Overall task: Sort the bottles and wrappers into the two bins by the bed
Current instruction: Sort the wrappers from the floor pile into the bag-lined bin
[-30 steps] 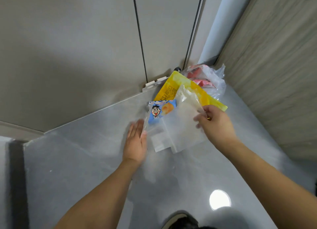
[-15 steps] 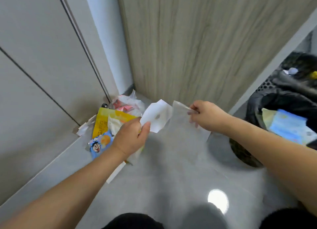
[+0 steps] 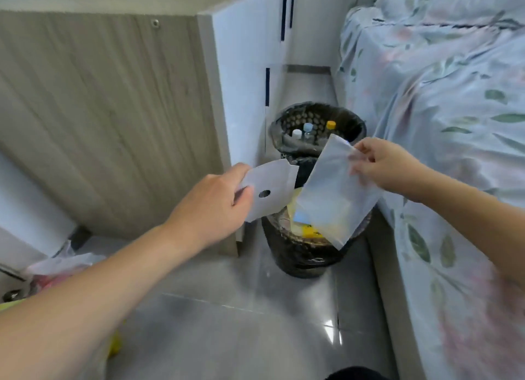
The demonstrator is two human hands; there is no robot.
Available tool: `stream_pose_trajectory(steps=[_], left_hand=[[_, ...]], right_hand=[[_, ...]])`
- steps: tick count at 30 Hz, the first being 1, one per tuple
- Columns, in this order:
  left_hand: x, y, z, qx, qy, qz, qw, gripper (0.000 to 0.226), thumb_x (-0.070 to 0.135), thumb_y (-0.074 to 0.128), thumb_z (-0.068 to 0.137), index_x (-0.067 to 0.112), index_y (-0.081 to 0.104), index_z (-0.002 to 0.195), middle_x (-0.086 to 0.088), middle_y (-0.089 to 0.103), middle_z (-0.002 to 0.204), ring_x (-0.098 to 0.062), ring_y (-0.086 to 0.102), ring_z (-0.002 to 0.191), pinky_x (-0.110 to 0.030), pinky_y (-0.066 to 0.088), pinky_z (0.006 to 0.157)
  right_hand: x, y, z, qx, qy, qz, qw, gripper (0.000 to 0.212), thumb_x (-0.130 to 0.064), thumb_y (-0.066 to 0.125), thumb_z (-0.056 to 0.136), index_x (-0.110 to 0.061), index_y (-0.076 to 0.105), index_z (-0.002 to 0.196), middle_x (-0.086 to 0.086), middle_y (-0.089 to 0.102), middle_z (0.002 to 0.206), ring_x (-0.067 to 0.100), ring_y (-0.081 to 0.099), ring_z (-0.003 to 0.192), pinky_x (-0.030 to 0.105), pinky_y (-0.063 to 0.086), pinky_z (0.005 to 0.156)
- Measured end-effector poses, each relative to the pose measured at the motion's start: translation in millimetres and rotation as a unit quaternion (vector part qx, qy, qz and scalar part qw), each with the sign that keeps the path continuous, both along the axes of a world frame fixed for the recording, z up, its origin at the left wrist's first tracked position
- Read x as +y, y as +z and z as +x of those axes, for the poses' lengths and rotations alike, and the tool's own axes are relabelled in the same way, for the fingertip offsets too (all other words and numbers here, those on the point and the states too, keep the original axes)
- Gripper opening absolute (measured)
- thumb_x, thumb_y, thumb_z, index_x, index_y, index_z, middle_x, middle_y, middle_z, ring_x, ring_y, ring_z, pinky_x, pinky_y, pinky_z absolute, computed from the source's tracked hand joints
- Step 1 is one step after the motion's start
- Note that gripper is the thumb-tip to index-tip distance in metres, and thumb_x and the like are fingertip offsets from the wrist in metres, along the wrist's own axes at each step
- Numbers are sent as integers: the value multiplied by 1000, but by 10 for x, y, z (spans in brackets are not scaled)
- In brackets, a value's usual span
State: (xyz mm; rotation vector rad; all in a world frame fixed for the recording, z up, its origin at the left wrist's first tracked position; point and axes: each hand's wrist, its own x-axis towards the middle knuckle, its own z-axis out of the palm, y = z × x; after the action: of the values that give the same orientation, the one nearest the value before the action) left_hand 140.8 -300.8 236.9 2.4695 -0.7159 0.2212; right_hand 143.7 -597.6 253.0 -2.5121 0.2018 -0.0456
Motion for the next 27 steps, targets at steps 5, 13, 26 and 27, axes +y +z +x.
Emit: stream_pose_trajectory(steps=[5, 13, 26, 27], left_hand=[[-612, -17, 371, -6, 54, -7, 998, 26, 18, 45, 96, 21, 33, 73, -3, 35, 54, -22, 36, 51, -40, 24, 49], [-1181, -520, 888, 138, 106, 25, 985, 20, 17, 45, 92, 21, 34, 75, 1, 47, 78, -15, 43, 68, -31, 27, 53], [-1818, -1245, 1167, 305, 65, 210, 927, 28, 9, 43, 89, 2, 53, 115, -13, 56, 115, -27, 58, 88, -31, 48, 69], [-1827, -1299, 1187, 291, 72, 239, 923, 27, 10, 44, 89, 2, 53, 112, -13, 56, 113, -27, 56, 85, -31, 45, 67]], right_hand=[[-88, -293, 307, 0, 17, -7, 1000, 12, -16, 50, 92, -19, 58, 100, 5, 66, 97, 19, 61, 82, 28, 45, 60], [-292, -491, 409, 85, 26, -115, 989, 29, -24, 45, 96, -10, 41, 121, 12, 48, 126, 27, 50, 102, 31, 38, 72], [-257, -619, 361, 249, 112, -229, 934, 12, -10, 38, 91, -12, 49, 96, 7, 57, 112, 26, 55, 95, 28, 40, 70], [-255, -627, 354, 248, 113, -226, 935, 9, -11, 38, 91, -12, 47, 91, 7, 56, 109, 25, 53, 92, 28, 38, 65]])
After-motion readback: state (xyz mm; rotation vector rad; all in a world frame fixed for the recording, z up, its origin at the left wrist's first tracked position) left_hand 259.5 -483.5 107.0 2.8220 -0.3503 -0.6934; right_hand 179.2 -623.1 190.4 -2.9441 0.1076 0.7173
